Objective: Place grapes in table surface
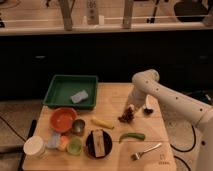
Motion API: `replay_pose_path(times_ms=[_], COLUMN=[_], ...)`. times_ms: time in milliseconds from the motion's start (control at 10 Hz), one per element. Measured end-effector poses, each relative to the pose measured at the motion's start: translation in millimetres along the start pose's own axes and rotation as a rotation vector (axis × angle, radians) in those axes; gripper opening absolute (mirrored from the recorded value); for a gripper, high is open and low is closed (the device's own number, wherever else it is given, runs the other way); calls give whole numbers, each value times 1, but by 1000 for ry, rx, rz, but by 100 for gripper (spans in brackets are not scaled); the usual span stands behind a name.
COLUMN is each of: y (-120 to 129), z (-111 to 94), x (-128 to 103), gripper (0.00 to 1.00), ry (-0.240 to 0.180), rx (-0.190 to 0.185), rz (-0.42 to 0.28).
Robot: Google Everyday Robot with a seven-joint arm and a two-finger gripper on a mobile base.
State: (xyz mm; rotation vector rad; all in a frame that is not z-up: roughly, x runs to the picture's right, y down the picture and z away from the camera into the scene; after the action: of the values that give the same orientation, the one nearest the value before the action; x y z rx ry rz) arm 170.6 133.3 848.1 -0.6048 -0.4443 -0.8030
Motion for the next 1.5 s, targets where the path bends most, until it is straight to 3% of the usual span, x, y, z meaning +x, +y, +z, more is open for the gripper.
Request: replay_pose_path(times_ms=[200, 300, 500, 700, 1500], y=[1, 1, 5, 6, 8], z=[1, -1, -4, -6, -8], x=[1, 1, 4, 5, 7], gripper=[40, 43, 64, 78, 80], ry=[0, 3, 9, 13, 15], rx=[-1, 0, 5, 8, 16], rz=[2, 4, 13, 15, 19])
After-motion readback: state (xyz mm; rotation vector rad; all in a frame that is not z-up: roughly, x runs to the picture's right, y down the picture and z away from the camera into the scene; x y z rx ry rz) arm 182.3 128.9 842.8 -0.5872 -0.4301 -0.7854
